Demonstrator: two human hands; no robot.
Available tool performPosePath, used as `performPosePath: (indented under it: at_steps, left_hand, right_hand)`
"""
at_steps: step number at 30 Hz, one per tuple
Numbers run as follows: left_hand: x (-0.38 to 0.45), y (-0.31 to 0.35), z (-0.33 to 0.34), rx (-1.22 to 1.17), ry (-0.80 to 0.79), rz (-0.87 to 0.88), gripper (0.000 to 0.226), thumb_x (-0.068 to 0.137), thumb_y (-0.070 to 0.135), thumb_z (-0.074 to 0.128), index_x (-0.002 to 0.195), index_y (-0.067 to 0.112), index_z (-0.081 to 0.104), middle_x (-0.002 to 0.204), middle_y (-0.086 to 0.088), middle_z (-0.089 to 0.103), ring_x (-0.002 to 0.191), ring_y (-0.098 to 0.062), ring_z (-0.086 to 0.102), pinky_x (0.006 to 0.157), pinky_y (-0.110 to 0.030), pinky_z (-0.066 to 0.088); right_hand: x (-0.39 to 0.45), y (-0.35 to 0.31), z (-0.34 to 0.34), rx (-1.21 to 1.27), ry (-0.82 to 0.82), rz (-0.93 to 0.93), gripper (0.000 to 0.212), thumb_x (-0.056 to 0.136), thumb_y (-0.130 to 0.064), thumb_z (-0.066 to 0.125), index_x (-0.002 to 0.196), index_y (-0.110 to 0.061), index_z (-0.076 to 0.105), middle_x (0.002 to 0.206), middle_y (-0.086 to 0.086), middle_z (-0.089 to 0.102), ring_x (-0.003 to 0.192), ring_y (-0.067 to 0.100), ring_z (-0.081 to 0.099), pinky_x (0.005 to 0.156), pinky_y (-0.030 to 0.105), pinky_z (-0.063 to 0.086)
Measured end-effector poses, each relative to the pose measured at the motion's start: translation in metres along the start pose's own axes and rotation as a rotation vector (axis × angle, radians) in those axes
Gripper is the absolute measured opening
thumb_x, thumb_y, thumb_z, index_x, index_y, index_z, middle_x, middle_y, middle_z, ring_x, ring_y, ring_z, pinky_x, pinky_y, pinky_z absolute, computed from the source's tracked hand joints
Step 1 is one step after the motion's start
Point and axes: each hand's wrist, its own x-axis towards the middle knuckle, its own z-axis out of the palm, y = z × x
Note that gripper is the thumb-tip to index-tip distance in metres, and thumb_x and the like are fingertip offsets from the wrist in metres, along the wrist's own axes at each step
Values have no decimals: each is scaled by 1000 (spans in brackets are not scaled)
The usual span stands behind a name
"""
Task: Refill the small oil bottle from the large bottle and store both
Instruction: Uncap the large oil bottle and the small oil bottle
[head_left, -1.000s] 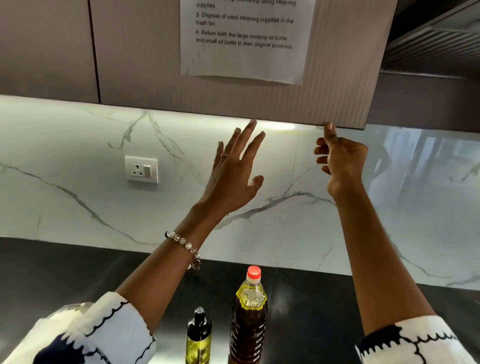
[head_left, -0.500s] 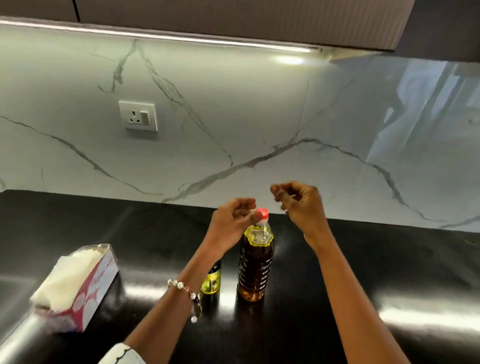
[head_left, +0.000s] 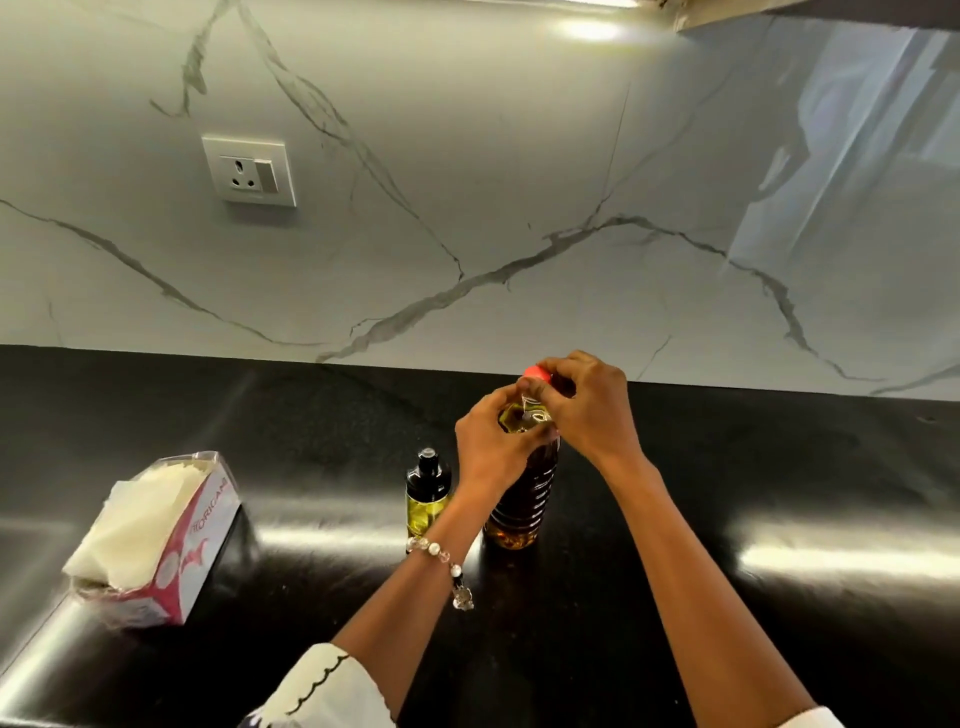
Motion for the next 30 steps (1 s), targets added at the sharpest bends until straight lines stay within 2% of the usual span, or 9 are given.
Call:
performPosePath:
  at_steps: [2,6,11,14,19,22,24,27,30]
  left_hand:
    - [1,-2,0,-3,10,-3,55,67,29,85,118,22,66,101,7,71,91,-2,64,86,-23,54]
    - [1,-7,0,-37,8,-6,56,67,30,85,119,26,66,97,9,71,90,-2,65,86,-24,54]
    - [-1,-5,0,-28,4,44,48,70,27,84,114,28,66,85,20,63,78,10,58,76,-9,45]
    - [1,-9,0,-27,-13,66,41,70,29,84,107,34,67,83,20,66,81,6,63,79,-15,50]
    - [4,-12,2,35,-26,111,39,70,35,82,107,31,69,90,11,72,84,-2,66,81,-19,52]
    - [7,-16,3,69,-18,102,43,70,40,82,109,29,68,91,8,72,86,-6,66,84,-23,53]
    - [10,-18,4,102,2,93,47,68,45,81,109,28,69,93,7,72,89,-8,66,88,-31,54]
    - [11,-17,5,109,17,75,48,65,46,82,109,29,70,90,9,72,86,-6,66,86,-33,55]
    - [9,-16,4,103,24,84,49,63,48,82,110,37,68,90,11,72,86,-4,66,86,-33,55]
  right_hand:
    - [3,-2,-2,-24,-38,-17,30,85,-26,68,104,-4,70,89,9,66,76,16,59,69,25,50]
    - [8,0,-4,-43,-106,-60,30,85,-24,69,105,-2,69,85,8,64,73,15,55,64,15,41]
    - [11,3,-10,-51,-202,-90,28,86,-20,67,109,-3,68,91,9,64,77,17,57,68,22,47]
    - [15,4,-16,-68,-305,-103,28,90,-17,62,115,-5,64,100,9,61,87,17,56,77,26,49]
    - [23,2,-23,-112,-467,-70,31,91,-14,59,122,-9,58,114,8,52,103,15,49,84,19,42]
    - [25,-2,-23,-137,-360,-83,41,84,-30,67,120,-11,63,106,5,56,93,11,52,73,11,41]
    - [24,-2,-19,-167,-245,-88,42,79,-38,70,109,-8,69,98,8,63,83,13,55,70,18,46]
    - [19,1,-12,-158,-173,-99,35,79,-29,73,101,-3,71,93,12,66,79,14,56,69,18,47]
    - [14,6,-12,-92,-225,-109,31,84,-20,70,111,-5,68,100,11,61,91,19,57,75,16,43]
